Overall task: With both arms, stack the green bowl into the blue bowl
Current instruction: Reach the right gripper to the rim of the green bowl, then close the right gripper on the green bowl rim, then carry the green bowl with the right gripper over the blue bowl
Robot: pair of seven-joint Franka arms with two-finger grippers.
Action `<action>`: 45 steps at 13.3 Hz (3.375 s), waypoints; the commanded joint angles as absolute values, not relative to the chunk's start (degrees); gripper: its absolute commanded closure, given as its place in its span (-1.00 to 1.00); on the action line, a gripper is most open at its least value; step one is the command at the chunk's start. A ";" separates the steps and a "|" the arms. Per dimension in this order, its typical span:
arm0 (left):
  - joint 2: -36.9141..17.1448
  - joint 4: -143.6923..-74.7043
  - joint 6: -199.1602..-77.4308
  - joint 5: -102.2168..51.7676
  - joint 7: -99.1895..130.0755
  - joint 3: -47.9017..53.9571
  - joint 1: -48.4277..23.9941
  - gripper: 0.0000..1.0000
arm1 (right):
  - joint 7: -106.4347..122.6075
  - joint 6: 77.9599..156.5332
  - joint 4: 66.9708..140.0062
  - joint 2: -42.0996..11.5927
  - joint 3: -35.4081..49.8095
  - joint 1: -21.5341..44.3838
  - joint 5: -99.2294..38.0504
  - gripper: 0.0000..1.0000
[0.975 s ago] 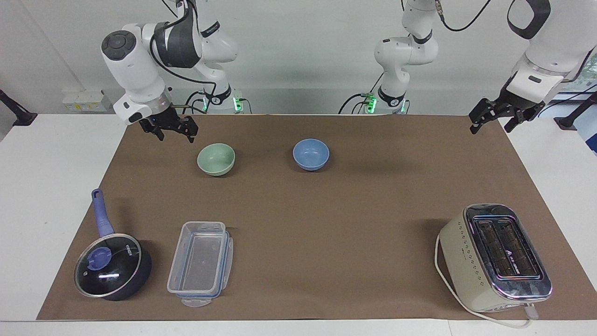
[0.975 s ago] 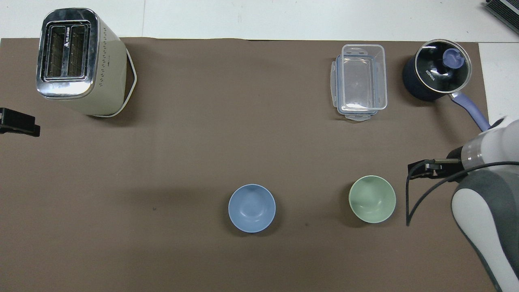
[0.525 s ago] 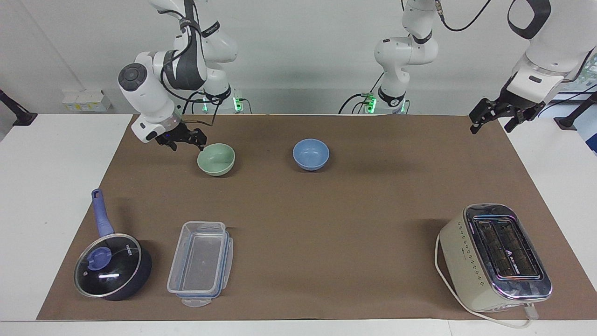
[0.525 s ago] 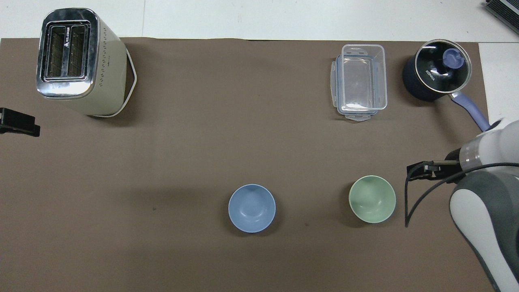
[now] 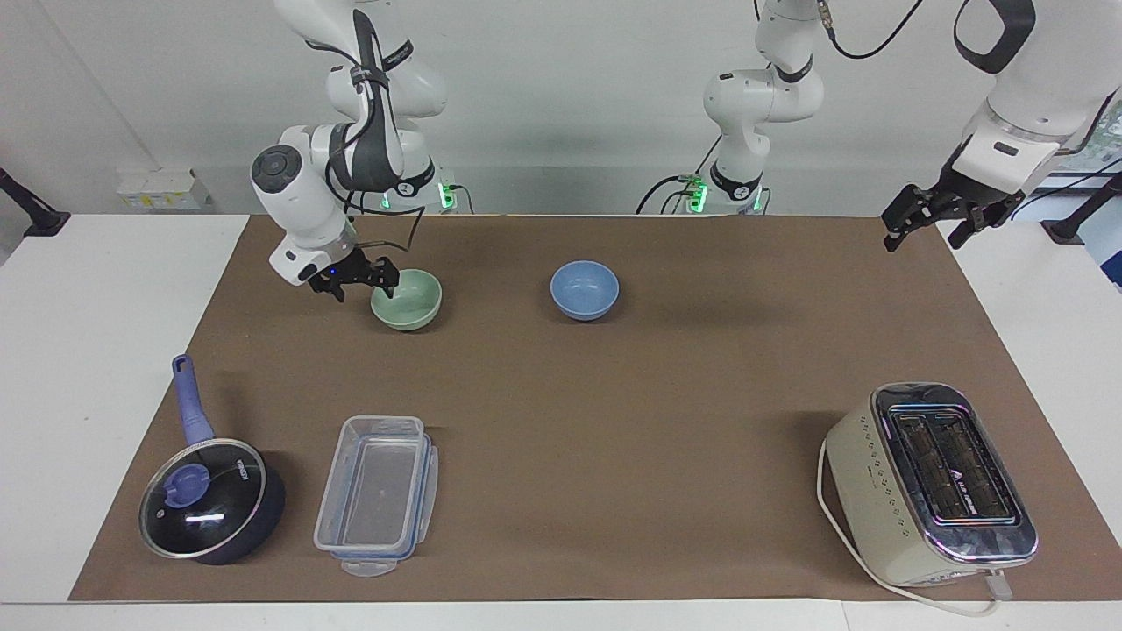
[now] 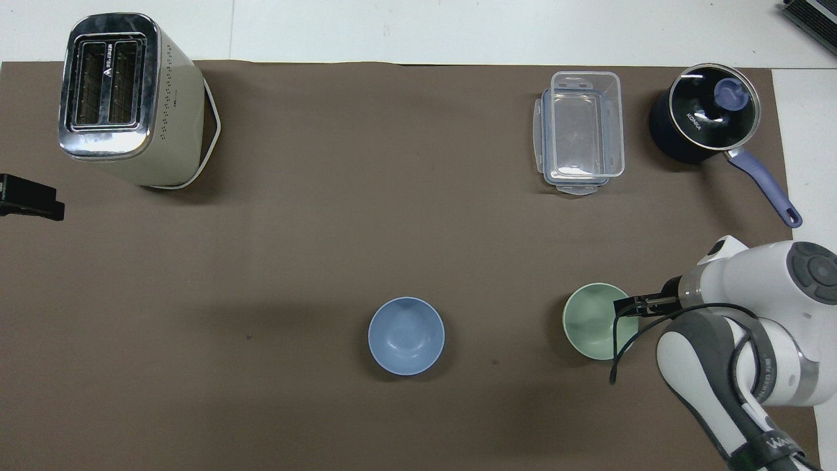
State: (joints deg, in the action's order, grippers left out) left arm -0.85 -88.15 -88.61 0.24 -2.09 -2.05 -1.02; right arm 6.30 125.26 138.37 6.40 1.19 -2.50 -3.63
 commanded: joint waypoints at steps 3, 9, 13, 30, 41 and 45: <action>-1.05 -87.28 -87.45 1.32 -1.49 -1.93 -0.88 -1.00 | 13.78 129.28 141.67 5.63 1.32 -2.81 -9.31 -1.00; -1.05 -87.28 -87.36 1.32 -1.49 -1.93 -0.88 -1.00 | 16.08 130.87 142.56 3.96 1.32 -3.16 -10.46 -0.91; -1.05 -87.28 -87.36 1.32 -1.49 -1.93 -0.88 -1.00 | 18.27 130.78 142.47 3.78 1.32 -3.86 -12.48 -0.60; -1.05 -87.28 -87.36 1.32 -1.49 -1.93 -0.88 -1.00 | 19.96 124.21 137.91 5.88 1.93 -3.96 -18.46 1.00; -1.05 -87.28 -87.36 1.32 -1.49 -1.93 -0.88 -1.00 | -20.29 125.68 130.26 6.08 2.72 26.88 -17.58 1.00; -1.05 -87.28 -87.36 1.32 -1.49 -1.93 -0.88 -1.00 | -25.93 128.85 129.20 3.43 2.99 31.20 -17.58 1.00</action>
